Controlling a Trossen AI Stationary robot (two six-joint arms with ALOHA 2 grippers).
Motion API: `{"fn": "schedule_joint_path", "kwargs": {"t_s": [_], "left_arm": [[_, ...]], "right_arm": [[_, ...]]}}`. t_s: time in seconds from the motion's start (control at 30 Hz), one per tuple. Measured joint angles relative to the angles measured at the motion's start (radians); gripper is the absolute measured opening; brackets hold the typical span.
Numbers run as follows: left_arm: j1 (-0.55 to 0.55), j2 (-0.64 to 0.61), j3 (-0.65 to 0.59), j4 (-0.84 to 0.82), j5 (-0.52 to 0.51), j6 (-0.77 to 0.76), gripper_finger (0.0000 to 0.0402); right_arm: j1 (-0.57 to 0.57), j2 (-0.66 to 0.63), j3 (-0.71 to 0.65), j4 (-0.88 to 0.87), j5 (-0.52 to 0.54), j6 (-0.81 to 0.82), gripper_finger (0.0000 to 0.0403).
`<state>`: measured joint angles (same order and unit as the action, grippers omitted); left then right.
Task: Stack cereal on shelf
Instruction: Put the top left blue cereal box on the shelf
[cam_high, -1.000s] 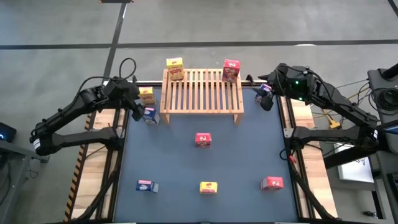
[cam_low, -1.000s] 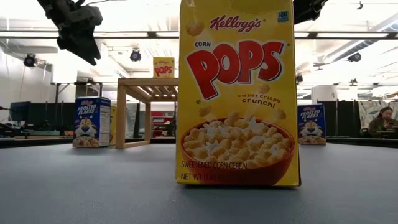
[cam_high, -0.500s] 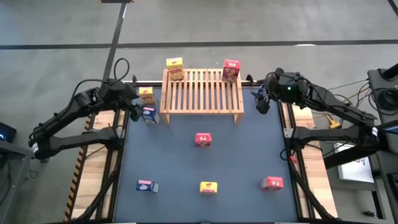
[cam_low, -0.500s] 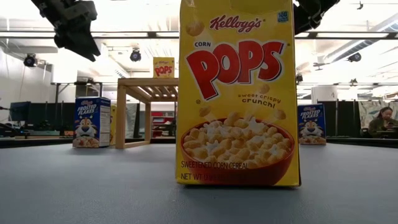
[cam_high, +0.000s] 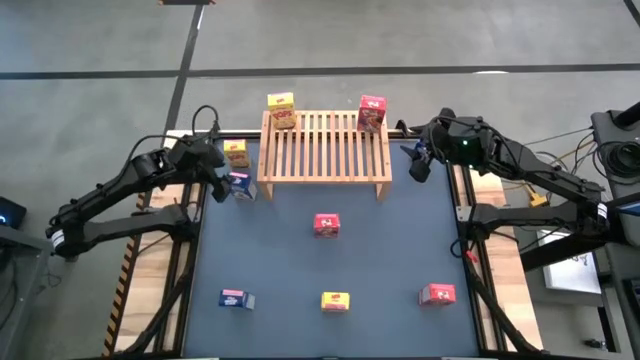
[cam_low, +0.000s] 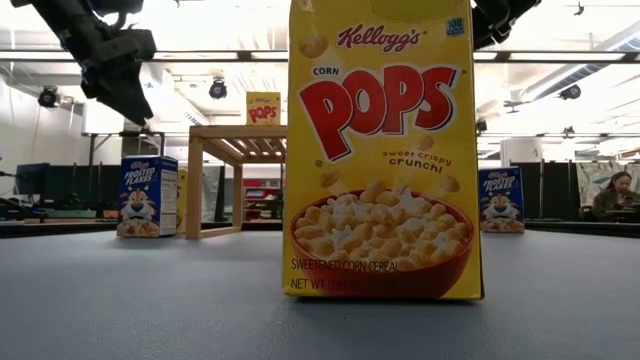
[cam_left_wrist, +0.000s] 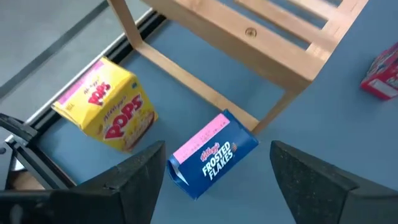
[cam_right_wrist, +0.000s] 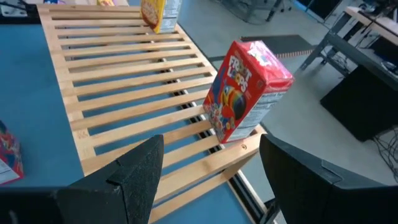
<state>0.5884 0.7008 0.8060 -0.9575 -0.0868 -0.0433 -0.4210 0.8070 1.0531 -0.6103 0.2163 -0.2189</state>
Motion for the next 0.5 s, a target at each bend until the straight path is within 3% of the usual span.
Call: {"fn": "schedule_joint_path", "kwargs": {"t_s": [0.3, 0.5], "left_arm": [[0.0, 0.007, 0.017, -0.003, 0.001, 0.019, 0.0346], [0.0, 0.027, 0.073, -0.003, 0.0, 0.08, 0.0366]], "right_arm": [[0.0, 0.0, 0.0, 0.033, -0.005, -0.017, 0.0256], [0.0, 0.0, -0.002, 0.03, -0.006, -0.02, 0.0256]]}}
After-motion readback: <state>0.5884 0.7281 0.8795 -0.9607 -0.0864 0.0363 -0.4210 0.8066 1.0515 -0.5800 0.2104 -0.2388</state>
